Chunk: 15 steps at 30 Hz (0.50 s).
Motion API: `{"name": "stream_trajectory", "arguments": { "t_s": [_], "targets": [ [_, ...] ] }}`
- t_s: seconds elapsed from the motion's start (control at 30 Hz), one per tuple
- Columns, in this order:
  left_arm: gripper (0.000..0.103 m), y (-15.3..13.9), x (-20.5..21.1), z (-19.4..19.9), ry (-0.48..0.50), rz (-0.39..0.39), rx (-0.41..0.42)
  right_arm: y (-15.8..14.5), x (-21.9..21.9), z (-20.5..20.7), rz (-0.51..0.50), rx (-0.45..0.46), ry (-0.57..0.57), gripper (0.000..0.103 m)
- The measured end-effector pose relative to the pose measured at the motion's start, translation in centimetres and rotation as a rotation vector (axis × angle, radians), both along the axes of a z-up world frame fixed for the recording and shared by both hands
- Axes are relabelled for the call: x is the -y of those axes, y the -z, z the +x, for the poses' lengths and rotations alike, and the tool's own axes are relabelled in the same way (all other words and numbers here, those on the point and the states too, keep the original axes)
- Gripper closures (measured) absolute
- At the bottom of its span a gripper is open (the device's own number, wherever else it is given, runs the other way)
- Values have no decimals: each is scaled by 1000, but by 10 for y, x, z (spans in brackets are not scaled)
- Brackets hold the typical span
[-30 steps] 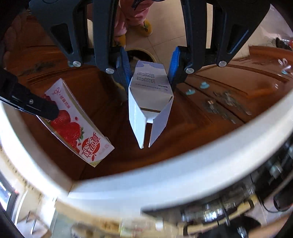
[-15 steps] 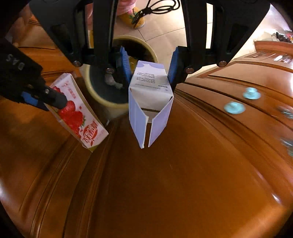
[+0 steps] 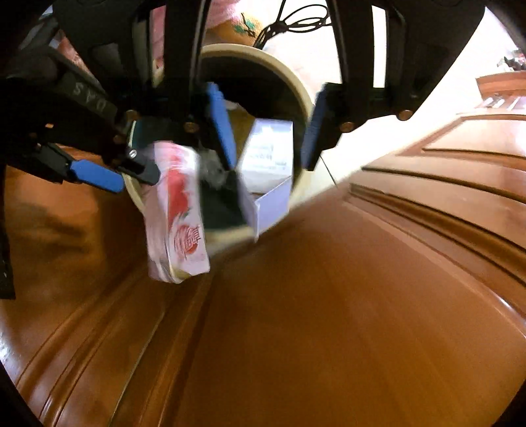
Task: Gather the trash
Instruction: 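Carry both cartons down over the bin and open both grippers, then raise both tools back up toward the counter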
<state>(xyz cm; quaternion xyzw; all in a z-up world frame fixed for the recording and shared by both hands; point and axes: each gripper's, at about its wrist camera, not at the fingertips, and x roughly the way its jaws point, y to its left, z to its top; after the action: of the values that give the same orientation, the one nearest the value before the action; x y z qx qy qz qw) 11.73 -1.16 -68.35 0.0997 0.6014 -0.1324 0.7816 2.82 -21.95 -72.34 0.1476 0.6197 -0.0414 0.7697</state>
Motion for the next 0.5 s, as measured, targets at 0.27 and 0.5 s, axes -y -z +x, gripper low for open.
{"name": "stream_trajectory", "arguments": {
  "t_s": [0.27,0.5],
  "targets": [
    [51,1,-11,-7,-62,12,-60,-9,-10,6,-38,-50,-2,45],
    [51,-41,-37,-5,-114,25,-55,-55,-7,17,-80,-60,-39,45]
  ]
}}
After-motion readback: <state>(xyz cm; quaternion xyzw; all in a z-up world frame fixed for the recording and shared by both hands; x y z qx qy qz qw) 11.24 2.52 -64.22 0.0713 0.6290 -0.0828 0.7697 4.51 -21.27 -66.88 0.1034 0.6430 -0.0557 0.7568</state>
